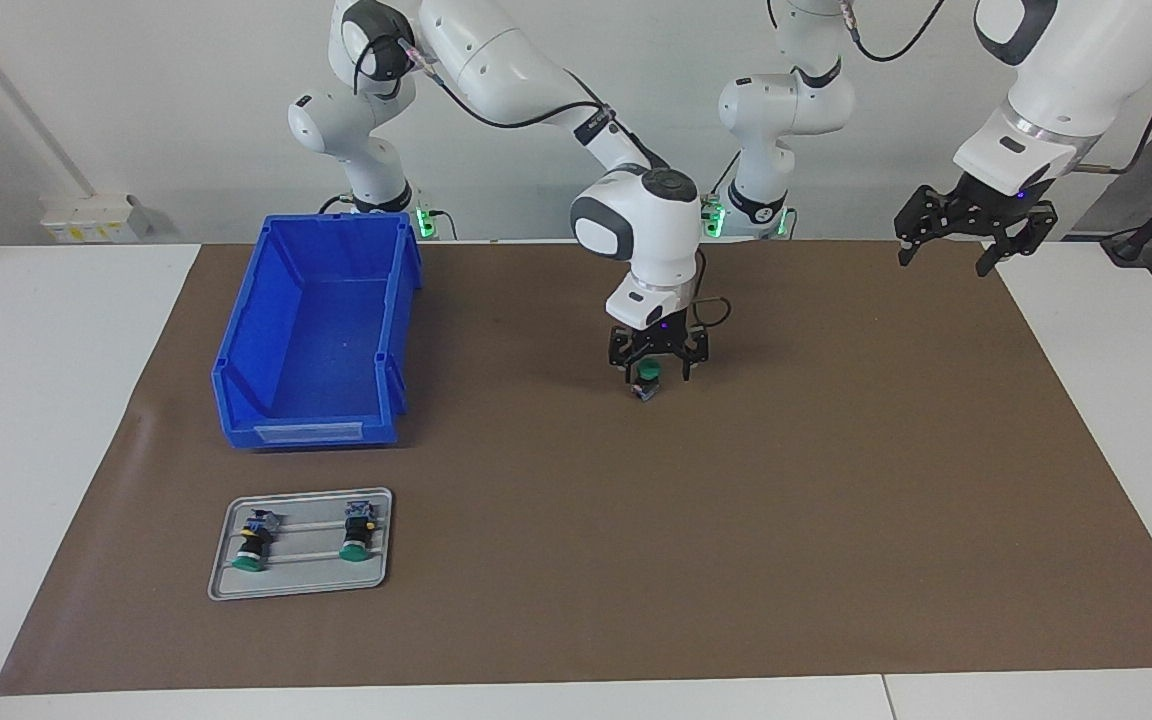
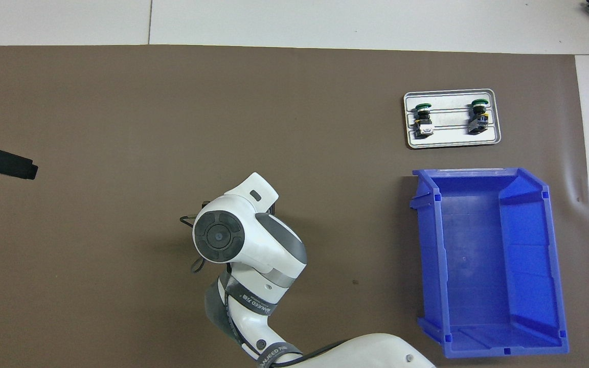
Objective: Place and press button with both arms
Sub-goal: 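Grasp the button with the right gripper and carry it toward the bin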
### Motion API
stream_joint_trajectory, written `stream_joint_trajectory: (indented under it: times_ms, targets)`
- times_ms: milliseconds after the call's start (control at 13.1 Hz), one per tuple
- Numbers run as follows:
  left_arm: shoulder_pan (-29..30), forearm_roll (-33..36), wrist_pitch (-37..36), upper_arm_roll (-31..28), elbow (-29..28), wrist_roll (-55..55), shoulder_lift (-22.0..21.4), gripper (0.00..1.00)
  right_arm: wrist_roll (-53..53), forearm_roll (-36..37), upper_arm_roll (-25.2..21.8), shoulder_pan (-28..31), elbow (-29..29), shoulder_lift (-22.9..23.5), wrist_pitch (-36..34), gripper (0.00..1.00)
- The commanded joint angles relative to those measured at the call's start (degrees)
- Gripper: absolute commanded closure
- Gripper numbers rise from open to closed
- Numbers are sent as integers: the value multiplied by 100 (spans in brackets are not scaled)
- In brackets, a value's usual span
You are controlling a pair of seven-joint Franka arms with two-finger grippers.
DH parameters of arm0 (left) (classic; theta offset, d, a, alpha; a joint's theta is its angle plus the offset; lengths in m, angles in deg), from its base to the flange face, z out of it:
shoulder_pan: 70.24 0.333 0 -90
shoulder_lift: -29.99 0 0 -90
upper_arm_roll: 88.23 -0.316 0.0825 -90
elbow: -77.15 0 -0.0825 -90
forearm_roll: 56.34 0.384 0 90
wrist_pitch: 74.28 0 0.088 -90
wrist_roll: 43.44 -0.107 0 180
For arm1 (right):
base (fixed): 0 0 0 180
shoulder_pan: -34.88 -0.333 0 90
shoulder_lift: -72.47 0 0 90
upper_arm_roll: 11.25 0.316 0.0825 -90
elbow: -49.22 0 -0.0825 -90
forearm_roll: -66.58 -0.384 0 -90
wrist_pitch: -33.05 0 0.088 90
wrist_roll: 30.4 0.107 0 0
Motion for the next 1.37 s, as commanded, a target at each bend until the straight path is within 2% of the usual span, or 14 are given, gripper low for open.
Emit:
stream_joint_trajectory:
  times_ms: [0, 152, 305, 381, 457, 533, 609, 686, 990, 1066, 1295]
  targets:
    - [46, 82, -14, 32, -169, -33, -151, 0, 6, 133, 31, 22, -54, 11, -74, 0]
    - [46, 82, -14, 32, -169, -33, -151, 0, -21, 142, 31, -66, -72, -33, -477, 0]
    - [46, 82, -14, 32, -169, -33, -151, 0, -21, 133, 40, -118, -63, -33, -584, 1]
    - [46, 82, -14, 32, -160, -33, -151, 0, -21, 133, 40, -127, -63, -33, -620, 6]
    - [46, 82, -14, 32, -169, -33, -151, 0, -29, 142, 40, -128, -80, -33, -646, 22]
    - [46, 82, -14, 32, -169, -33, -151, 0, -38, 142, 40, -119, -89, -33, -620, 48]
    - [46, 82, -14, 32, -169, -33, -151, 0, -99, 142, 40, -110, -107, -33, -611, 84]
    - [46, 82, -14, 32, -169, -33, -151, 0, -213, 133, 40, -110, -124, -42, -620, 100]
    - [46, 82, -14, 32, -169, -33, -159, 0, -249, 116, 22, 4, -318, -111, -646, 100]
    - [46, 82, -14, 32, -169, -33, -151, 0, -258, 81, -4, 74, -309, -277, -681, 100]
    - [46, 82, -14, 32, -169, -33, -151, 0, -791, 19, 13, 740, -230, -1190, -1452, 100]
